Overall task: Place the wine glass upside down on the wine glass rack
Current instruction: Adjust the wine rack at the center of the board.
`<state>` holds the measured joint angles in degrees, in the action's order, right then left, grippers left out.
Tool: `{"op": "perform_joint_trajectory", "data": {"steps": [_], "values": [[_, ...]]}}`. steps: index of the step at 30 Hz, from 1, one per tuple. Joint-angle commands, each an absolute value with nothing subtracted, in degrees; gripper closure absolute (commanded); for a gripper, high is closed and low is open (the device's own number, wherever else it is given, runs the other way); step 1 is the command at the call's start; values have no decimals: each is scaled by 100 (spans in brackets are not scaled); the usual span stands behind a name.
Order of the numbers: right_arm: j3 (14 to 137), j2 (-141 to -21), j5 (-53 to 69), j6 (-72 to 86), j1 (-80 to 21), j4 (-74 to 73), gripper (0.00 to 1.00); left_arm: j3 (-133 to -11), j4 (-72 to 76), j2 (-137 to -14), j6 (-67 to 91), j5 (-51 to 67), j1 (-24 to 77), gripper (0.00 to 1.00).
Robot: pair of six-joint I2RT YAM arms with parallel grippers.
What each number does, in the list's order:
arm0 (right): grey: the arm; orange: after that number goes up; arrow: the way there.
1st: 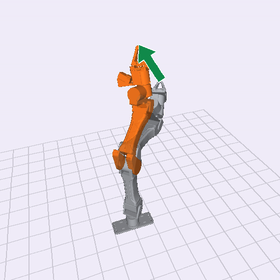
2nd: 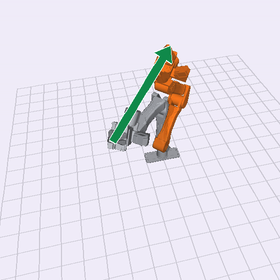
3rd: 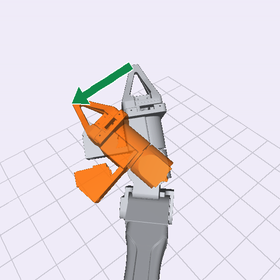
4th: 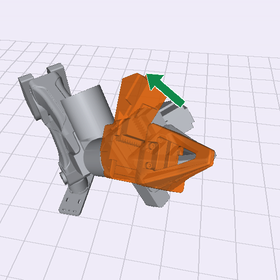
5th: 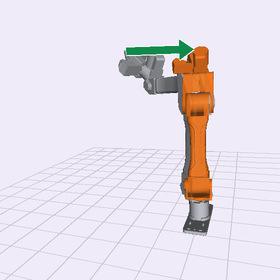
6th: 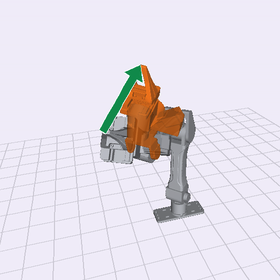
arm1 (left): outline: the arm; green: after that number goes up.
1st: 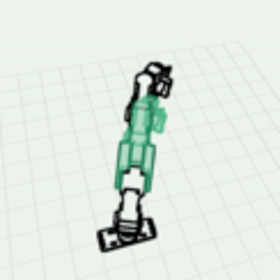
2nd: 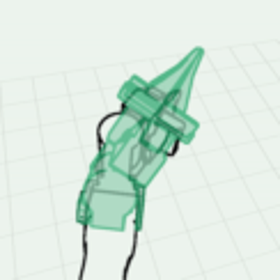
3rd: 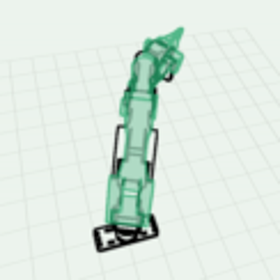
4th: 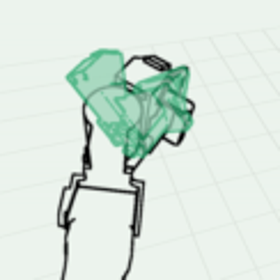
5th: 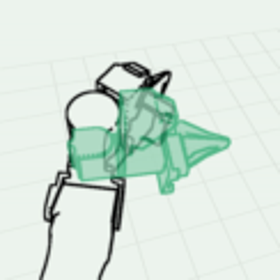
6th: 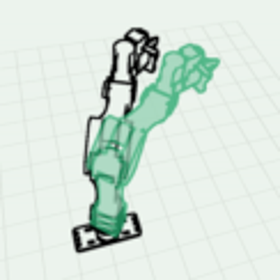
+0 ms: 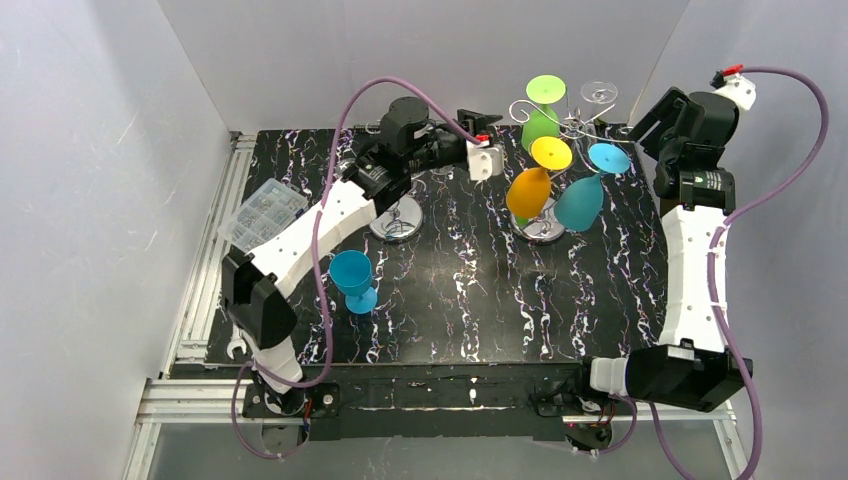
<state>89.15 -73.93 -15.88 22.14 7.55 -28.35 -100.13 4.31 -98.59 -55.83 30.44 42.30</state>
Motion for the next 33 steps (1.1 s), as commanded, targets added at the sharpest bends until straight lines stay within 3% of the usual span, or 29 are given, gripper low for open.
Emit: {"op": "perform_joint_trajectory", "data": {"steps": [1, 12, 22, 31, 32, 33], "values": [[8677, -7444, -967, 2719, 1063, -2297, 27, -10369, 488, -10172, -6009, 3285, 4078, 56], [8231, -7389, -411, 3313, 1298, -1676, 40, -10880, 444, -10917, -7125, 3582, 3935, 58], [8088, -7312, -384, 3442, 1360, -1527, 51, -11635, 519, -11612, -7572, 3768, 3953, 70], [7852, -7322, -87, 3748, 1476, -1314, 54, -11660, 501, -11764, -7915, 3781, 3955, 77], [7822, -7327, -46, 3805, 1487, -1290, 52, -11666, 501, -11783, -7936, 3755, 3955, 77], [7808, -7353, 41, 3879, 1521, -1304, 45, -11671, 501, -11795, -7953, 3733, 3955, 78]]}}
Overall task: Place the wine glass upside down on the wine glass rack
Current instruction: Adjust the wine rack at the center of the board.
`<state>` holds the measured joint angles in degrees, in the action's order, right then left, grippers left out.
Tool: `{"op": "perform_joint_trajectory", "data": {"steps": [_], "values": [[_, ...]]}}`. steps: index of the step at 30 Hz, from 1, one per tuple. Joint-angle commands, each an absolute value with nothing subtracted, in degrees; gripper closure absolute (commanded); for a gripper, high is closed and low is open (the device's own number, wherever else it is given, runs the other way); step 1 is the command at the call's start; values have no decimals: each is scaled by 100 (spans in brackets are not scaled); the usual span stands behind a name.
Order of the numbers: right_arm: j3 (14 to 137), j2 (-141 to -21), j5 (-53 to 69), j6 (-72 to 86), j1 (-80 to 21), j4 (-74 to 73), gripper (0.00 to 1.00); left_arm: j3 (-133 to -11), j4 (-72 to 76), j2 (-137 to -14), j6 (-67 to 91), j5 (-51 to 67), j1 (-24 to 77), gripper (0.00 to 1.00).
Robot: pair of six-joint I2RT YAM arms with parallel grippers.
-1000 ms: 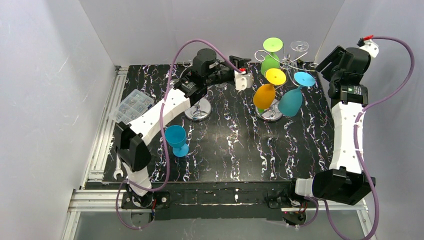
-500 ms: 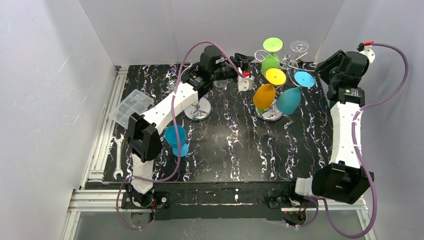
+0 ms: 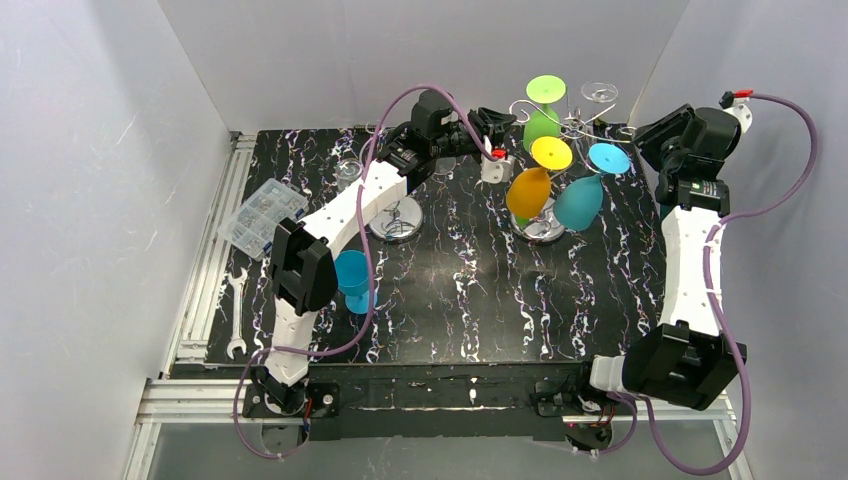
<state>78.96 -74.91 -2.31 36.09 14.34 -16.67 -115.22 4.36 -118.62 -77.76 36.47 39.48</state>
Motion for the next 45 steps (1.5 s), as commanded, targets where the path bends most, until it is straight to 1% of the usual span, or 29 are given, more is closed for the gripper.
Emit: {"op": "perform_joint_trajectory", "data": {"steps": [1, 2, 3, 5, 10, 15, 18, 20, 22, 26, 30, 32, 39, 45], "values": [[7805, -7385, 173, 3962, 1554, -1337, 37, -11672, 501, -11805, -7982, 3716, 3955, 78], [7793, -7407, 294, 4031, 1588, -1347, 34, -11675, 501, -11814, -8001, 3703, 3955, 79], [7764, -7394, 372, 4102, 1614, -1308, 33, -11673, 501, -11816, -8023, 3695, 3951, 79], [7644, -7327, 457, 4268, 1665, -1153, 33, -11692, 501, -11834, -8049, 3665, 3946, 80], [7508, -7316, 594, 4673, 1765, -951, 47, -11730, 501, -11855, -8063, 3633, 3935, 82], [7331, -7340, 901, 5014, 1861, -676, 57, -11796, 505, -11918, -8120, 3633, 3928, 86], [7285, -7296, 984, 5101, 1881, -613, 65, -11904, 510, -12002, -8132, 3617, 3908, 89], [7273, -7256, 1027, 5128, 1881, -638, 74, -11987, 510, -12060, -8111, 3611, 3884, 90], [7210, -7176, 1069, 5192, 1881, -628, 80, -12091, 510, -12118, -8069, 3608, 3860, 93], [7033, -6997, 1155, 5325, 1881, -628, 87, -12362, 510, -12279, -7959, 3598, 3813, 97], [6894, -6855, 1234, 5492, 1849, -668, 97, -12657, 510, -12457, -7889, 3571, 3772, 99], [6847, -6809, 1264, 5568, 1801, -641, 99, -12830, 502, -12556, -7843, 3553, 3752, 99], [6878, -6672, 1251, 5688, 1538, -608, 99, -13367, 384, -12805, -7734, 3503, 3666, 100], [7000, -6589, 1134, 5755, 1239, -566, 99, -13410, 377, -12738, -7667, 3485, 3579, 100]]}}
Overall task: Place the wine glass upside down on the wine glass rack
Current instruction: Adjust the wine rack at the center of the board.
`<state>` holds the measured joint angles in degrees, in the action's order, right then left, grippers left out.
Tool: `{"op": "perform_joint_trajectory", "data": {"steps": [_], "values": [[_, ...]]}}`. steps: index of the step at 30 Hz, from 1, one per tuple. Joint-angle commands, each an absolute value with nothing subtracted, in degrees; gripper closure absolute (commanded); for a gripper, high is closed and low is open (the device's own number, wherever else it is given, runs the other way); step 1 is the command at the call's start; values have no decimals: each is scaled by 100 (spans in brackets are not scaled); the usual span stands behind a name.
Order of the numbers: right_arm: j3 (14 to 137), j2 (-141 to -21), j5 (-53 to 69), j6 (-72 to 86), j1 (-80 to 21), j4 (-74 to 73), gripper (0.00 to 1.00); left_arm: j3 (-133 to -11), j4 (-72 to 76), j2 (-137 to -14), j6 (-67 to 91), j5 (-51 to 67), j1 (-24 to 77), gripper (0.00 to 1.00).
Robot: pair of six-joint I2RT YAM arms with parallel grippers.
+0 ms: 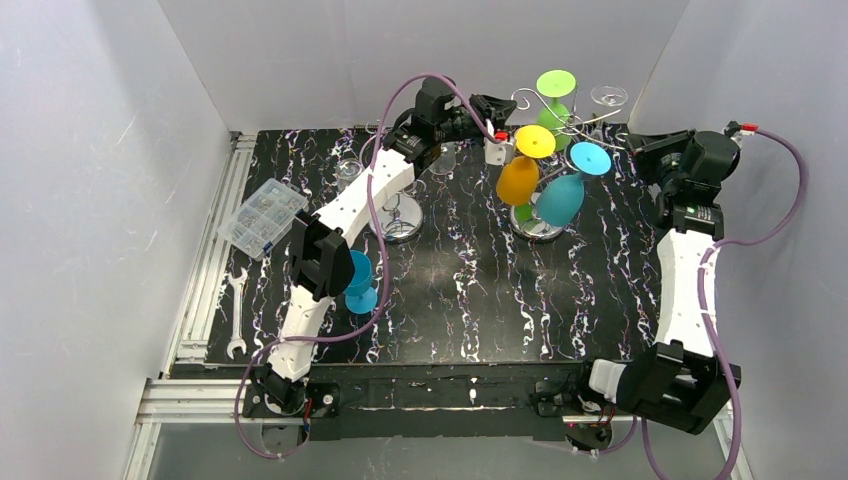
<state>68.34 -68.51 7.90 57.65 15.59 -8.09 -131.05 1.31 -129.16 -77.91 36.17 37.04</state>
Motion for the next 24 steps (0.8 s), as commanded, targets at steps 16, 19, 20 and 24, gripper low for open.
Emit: {"op": "perform_joint_trajectory", "data": {"steps": [16, 19, 20, 24], "values": [[6984, -6256, 534, 5693, 419, -954, 99, -13626, 439, -12682, -7579, 3666, 3517, 100], [6957, -6150, 495, 5640, 399, -1085, 99, -13934, 445, -12807, -7542, 3687, 3534, 100], [6924, -6119, 504, 5633, 403, -1093, 99, -14015, 448, -12840, -7524, 3691, 3545, 100], [6773, -6020, 554, 5623, 385, -1175, 99, -14217, 466, -12902, -7528, 3726, 3584, 100]]}}
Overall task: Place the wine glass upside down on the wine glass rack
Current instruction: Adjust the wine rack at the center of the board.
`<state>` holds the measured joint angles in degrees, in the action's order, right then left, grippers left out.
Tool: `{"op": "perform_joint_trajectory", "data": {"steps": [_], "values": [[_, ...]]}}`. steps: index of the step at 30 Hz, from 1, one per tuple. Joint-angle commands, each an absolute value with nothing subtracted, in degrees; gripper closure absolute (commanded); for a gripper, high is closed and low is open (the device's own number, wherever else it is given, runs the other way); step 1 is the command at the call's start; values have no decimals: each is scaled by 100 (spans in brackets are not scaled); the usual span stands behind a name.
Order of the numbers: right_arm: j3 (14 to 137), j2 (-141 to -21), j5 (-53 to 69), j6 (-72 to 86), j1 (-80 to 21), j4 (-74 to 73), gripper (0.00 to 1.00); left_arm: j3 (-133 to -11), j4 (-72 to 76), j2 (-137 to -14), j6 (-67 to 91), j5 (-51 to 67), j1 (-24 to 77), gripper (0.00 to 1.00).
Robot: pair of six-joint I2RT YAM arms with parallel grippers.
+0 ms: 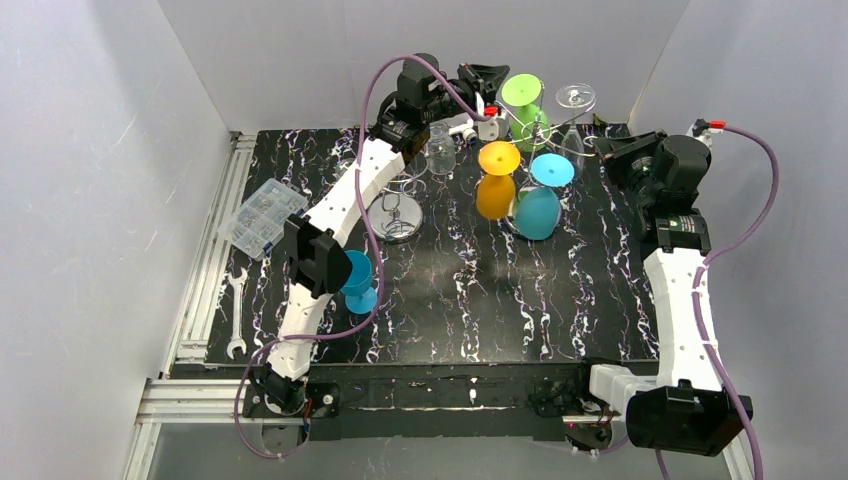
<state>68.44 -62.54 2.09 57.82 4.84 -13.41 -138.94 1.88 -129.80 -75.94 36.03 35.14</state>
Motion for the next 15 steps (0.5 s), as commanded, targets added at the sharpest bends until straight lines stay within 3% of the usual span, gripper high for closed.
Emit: {"op": "perform_joint_trajectory", "data": {"steps": [1, 15], "values": [[6727, -5986, 560, 5618, 382, -1182, 99, -14214, 466, -12899, -7524, 3726, 3592, 100], [6533, -5957, -141, 5555, 386, -1408, 99, -13564, 448, -12449, -7508, 3537, 3528, 100]]}}
